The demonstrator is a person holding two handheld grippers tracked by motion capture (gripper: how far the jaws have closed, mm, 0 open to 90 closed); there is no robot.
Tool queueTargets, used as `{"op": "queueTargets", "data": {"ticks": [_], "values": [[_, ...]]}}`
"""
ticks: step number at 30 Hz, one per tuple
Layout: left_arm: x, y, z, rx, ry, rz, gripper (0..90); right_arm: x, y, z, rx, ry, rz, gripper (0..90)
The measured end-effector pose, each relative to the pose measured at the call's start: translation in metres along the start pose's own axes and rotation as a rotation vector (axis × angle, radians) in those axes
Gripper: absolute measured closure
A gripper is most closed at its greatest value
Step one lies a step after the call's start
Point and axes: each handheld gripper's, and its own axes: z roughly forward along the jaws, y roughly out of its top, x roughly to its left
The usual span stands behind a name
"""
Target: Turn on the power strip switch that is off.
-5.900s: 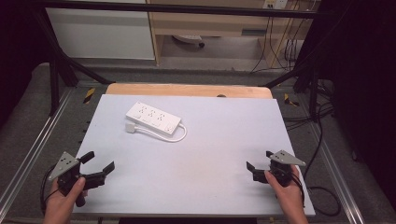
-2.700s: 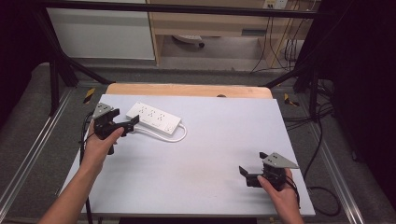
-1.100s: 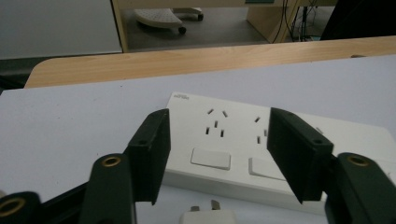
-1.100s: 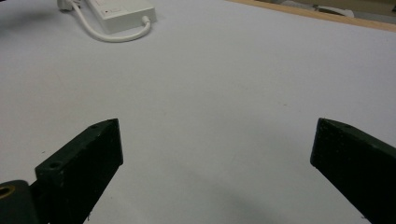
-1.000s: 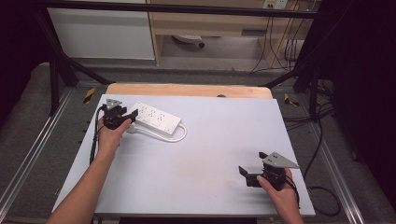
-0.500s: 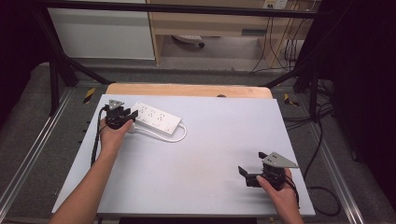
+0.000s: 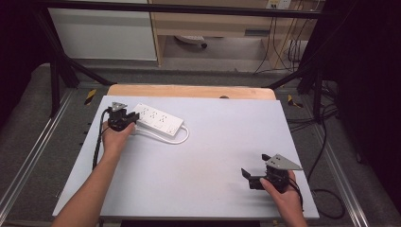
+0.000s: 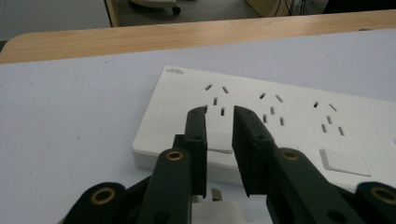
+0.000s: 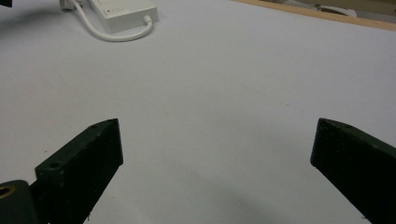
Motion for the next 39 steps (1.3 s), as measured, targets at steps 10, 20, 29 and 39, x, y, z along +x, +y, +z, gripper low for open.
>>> {"op": "queueTargets", "data": {"ticks": [10,20,29,39], "values": [[-0.004,0.007,0.003,-0.001,-0.029,0.016,83.2,0.000,0.000,0.000,0.000,0.001,0.001,2.7],[-0.004,0.006,0.010,0.029,-0.028,0.022,86.8,-0.001,0.000,0.000,0.000,0.003,0.002,2.7],[-0.003,0.004,0.013,0.036,-0.025,0.015,89.6,-0.001,0.000,0.000,-0.001,0.004,0.001,2.6],[-0.002,0.002,0.016,0.039,-0.025,0.008,89.8,-0.001,0.000,0.000,0.000,0.006,0.001,2.6]]}}
